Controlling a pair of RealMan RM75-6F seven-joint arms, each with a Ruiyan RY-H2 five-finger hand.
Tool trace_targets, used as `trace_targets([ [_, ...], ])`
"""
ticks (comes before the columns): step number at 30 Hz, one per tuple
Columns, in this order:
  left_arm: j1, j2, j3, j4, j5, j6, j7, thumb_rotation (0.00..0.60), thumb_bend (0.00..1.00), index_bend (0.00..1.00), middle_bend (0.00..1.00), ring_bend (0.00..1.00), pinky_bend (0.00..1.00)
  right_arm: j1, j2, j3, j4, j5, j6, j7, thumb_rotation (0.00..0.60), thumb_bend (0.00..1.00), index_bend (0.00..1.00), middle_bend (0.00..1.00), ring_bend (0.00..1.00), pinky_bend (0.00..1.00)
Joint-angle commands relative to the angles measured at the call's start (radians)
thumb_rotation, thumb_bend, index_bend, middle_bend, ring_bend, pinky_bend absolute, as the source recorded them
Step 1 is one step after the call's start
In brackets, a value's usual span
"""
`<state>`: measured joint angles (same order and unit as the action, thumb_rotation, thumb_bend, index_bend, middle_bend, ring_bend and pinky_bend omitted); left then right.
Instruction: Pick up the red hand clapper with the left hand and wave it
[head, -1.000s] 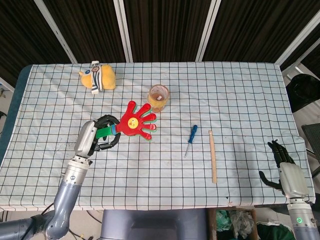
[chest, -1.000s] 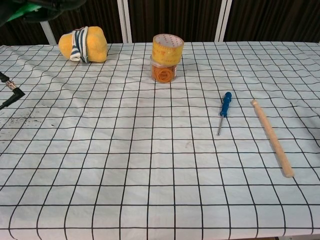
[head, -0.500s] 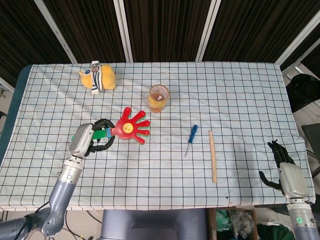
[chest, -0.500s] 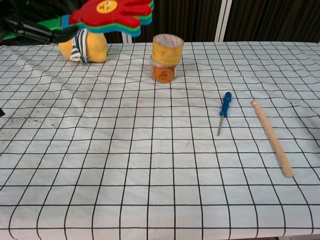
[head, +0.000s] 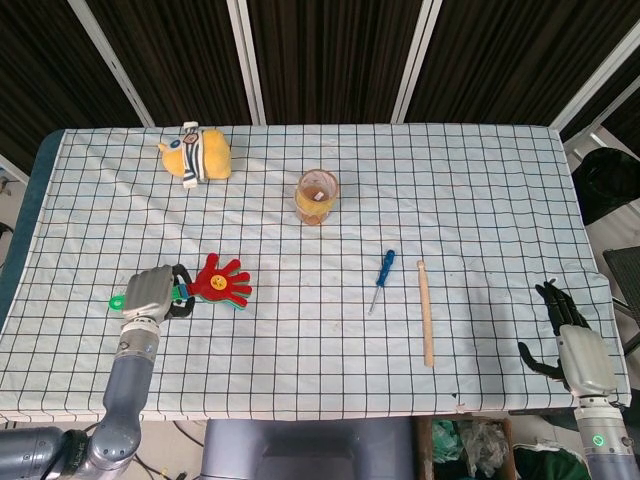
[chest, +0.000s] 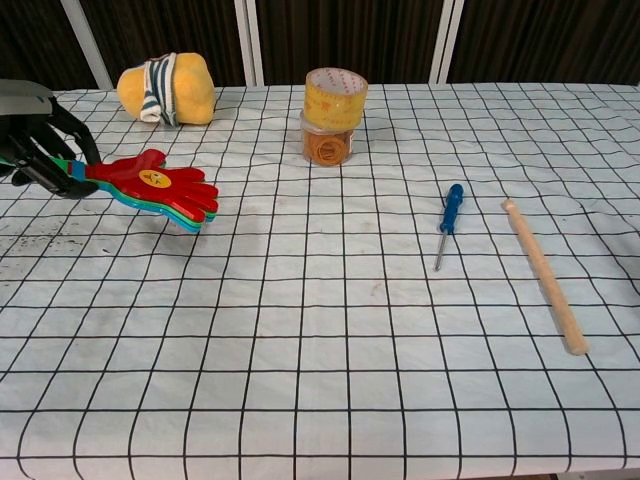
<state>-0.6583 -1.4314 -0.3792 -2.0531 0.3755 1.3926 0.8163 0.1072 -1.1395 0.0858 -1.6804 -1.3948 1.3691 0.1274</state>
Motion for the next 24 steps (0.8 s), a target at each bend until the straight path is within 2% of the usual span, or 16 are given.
trace_targets([
  [1,0.060,0.009,-0.037,-0.056,0.357,-0.167,-0.416,0.600,0.58,0.62,0.80,0.77,0.98,0.000,0.000,0.000,-0.001,0.000,0.001,0.000,0.600,0.32,0.00,0.00,0.01,0.18],
  [2,0.090,0.013,-0.033,-0.045,0.475,-0.220,-0.542,0.600,0.58,0.62,0.80,0.77,0.98,0.000,0.000,0.000,0.000,0.000,0.001,-0.001,0.600,0.32,0.00,0.00,0.01,0.18],
  [4,0.132,0.006,-0.017,0.005,0.676,-0.249,-0.722,0.600,0.58,0.62,0.80,0.77,0.98,-0.001,0.000,0.000,-0.001,0.001,0.000,-0.002,0.600,0.32,0.00,0.00,0.00,0.18],
  [5,0.139,0.001,-0.014,0.016,0.718,-0.245,-0.758,0.600,0.58,0.62,0.80,0.77,0.98,-0.001,0.000,0.000,-0.001,0.001,0.000,-0.002,0.600,0.32,0.00,0.00,0.01,0.18],
  [9,0.189,-0.059,0.029,0.131,0.993,-0.160,-1.048,0.600,0.58,0.62,0.80,0.77,0.98,-0.001,0.001,0.000,-0.001,0.000,0.001,-0.002,0.600,0.32,0.00,0.00,0.01,0.18],
  [10,0.193,-0.068,0.036,0.155,1.025,-0.144,-1.090,0.600,0.58,0.62,0.80,0.77,0.98,-0.001,0.001,0.000,-0.001,0.000,0.001,-0.002,0.600,0.32,0.00,0.00,0.01,0.18],
  [15,0.191,-0.084,0.061,0.246,1.108,-0.109,-1.195,0.600,0.58,0.62,0.80,0.77,0.98,0.000,0.001,0.000,0.000,0.000,0.001,-0.001,0.600,0.32,0.00,0.00,0.00,0.18],
  [24,0.172,-0.080,0.078,0.320,1.074,-0.138,-1.192,0.600,0.58,0.61,0.79,0.77,0.98,-0.001,0.001,0.000,-0.002,0.002,0.000,0.000,0.600,0.32,0.00,0.00,0.00,0.18],
])
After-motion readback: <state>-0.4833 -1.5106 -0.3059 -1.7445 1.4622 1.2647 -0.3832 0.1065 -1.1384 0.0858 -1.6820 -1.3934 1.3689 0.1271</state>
